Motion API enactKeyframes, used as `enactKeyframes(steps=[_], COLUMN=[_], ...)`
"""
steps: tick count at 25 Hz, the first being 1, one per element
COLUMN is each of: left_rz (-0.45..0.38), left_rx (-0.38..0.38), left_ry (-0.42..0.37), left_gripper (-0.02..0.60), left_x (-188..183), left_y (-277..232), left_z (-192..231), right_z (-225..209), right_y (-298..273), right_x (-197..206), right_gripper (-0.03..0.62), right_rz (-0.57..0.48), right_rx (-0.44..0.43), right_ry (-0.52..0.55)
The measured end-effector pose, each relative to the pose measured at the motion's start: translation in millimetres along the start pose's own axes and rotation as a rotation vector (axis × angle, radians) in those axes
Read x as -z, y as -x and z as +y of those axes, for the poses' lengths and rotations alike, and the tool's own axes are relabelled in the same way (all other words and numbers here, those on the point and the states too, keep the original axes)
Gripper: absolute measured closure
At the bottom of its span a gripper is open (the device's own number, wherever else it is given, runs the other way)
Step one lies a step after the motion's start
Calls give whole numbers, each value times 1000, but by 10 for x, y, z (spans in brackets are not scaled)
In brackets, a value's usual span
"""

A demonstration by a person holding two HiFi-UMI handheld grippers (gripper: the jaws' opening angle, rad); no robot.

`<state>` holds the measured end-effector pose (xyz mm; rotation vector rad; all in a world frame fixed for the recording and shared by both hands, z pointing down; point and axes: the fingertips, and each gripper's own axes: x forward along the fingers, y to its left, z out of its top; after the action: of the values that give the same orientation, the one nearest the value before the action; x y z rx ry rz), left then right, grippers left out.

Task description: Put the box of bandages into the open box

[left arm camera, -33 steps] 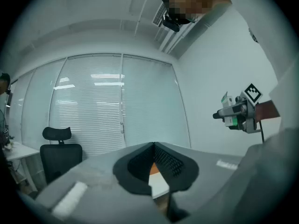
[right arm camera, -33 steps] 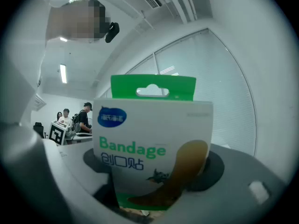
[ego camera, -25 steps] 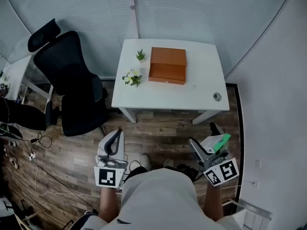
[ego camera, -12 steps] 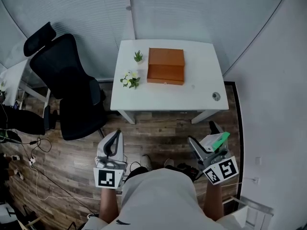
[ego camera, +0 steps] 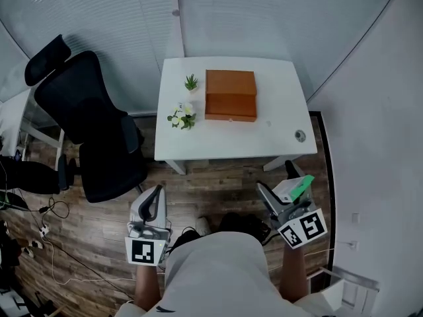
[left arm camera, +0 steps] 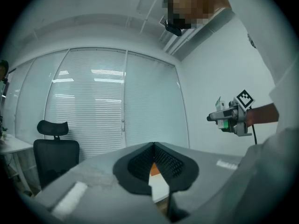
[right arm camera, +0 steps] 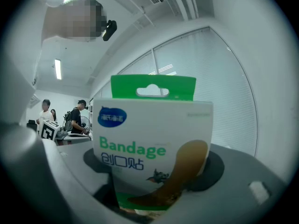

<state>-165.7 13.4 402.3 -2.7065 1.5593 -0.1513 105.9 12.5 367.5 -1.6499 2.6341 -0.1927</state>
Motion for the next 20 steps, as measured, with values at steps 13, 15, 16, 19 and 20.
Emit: enactKeyframes(steps=[13, 15, 16, 19, 20], left_rz=[25, 13, 9, -6, -6], left_rx=[-40, -64, -74, -111, -124], left_ry=[25, 35, 36, 43, 45], left_gripper=[575, 575, 575, 575, 575], left_x=[156, 142, 136, 134, 145], left_y=[-773, -899, -951, -1112, -1158], left_z=[201, 219, 235, 292, 311], right_z=[-677, -854, -940, -1205, -1290], right_y=[-1100, -1264, -1348, -1644, -1758], right_x=[-4, 23, 41, 132, 187], right_gripper=[189, 189, 189, 190, 189], right_rz=[69, 92, 105, 146, 165], right_rx=[-61, -58, -56, -52, -49], right_ry=[68, 96, 115, 201, 245])
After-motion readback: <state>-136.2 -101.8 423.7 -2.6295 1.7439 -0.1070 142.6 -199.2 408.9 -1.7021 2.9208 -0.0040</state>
